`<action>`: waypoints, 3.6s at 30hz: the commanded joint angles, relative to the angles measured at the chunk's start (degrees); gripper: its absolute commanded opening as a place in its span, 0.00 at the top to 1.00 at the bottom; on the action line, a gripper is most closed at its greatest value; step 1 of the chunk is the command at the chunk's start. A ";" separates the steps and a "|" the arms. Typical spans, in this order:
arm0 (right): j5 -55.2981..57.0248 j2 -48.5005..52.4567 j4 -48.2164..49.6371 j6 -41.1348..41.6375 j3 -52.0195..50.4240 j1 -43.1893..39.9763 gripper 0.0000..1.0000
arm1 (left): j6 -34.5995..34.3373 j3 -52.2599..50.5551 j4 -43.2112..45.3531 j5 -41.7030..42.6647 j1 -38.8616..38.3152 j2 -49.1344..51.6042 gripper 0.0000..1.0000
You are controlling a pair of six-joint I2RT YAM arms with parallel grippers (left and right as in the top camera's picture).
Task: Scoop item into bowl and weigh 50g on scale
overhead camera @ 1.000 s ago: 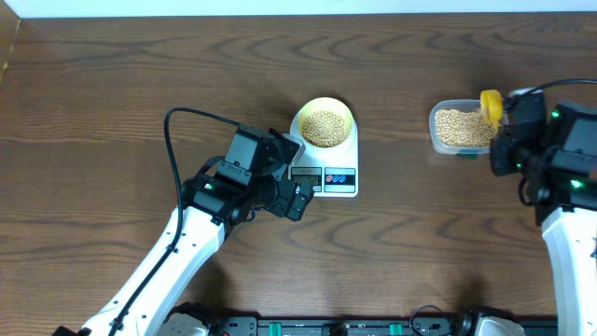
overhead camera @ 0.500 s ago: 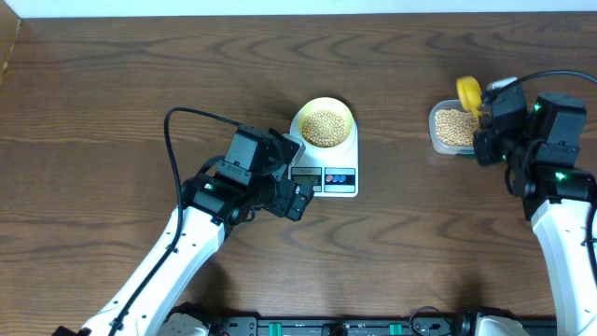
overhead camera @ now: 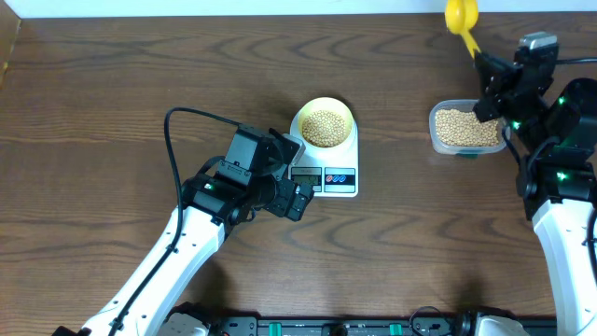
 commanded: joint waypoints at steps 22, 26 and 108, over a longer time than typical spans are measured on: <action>8.46 2.86 17.11 27.41 0.20 -21.20 0.99 | 0.55 0.85 -0.15 0.46 -0.07 0.37 0.02; 8.48 5.01 26.10 27.36 0.20 -21.27 0.99 | 0.55 0.85 -0.13 0.46 -0.07 0.37 0.02; 19.39 16.79 -15.54 -21.79 0.17 33.29 0.99 | 0.55 0.85 -0.13 0.48 -0.07 0.37 0.02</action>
